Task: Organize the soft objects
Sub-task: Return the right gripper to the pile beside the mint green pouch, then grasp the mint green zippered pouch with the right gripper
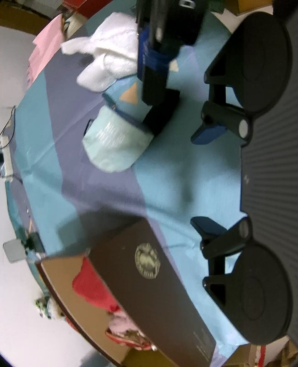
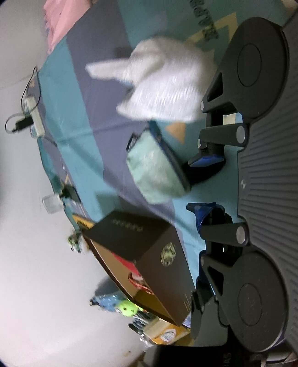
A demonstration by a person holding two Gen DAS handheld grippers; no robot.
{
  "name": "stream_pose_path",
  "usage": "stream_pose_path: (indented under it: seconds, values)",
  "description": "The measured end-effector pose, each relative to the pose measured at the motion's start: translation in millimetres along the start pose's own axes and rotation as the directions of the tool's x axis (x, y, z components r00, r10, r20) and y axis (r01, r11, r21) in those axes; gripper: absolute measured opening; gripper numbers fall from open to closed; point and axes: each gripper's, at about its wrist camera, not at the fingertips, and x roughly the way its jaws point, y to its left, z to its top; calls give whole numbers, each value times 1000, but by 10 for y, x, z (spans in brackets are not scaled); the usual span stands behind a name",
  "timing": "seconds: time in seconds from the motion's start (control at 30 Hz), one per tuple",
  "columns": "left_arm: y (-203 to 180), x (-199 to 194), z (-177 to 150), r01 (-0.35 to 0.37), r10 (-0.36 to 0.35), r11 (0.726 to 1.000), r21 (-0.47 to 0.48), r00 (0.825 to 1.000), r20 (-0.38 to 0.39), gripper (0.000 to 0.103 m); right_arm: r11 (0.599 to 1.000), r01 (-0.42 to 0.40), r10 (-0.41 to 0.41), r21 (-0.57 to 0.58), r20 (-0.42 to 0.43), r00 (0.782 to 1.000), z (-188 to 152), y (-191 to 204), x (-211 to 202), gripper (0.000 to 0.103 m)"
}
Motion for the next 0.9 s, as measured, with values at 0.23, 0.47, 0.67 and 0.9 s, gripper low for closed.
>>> stream_pose_path:
  seconds: [0.23,0.47,0.67,0.9]
  values:
    - [-29,106,6,55,-55,998,12,999,1,71,997,32,-31,63,-19,999,-41,-223,-19,17]
    - [47,206,26,71,-72,997,19,997,22,71,1000,15,-14,14,-42,999,-46,-272,-65,17]
    - [156,253,81,100,-100,995,1,993,62,71,1000,17,-17,-1,-94,995,-65,-345,-48,17]
    - [192,328,245,123,-124,992,16,985,116,72,1000,17,-17,7,-87,996,-18,-322,-38,17]
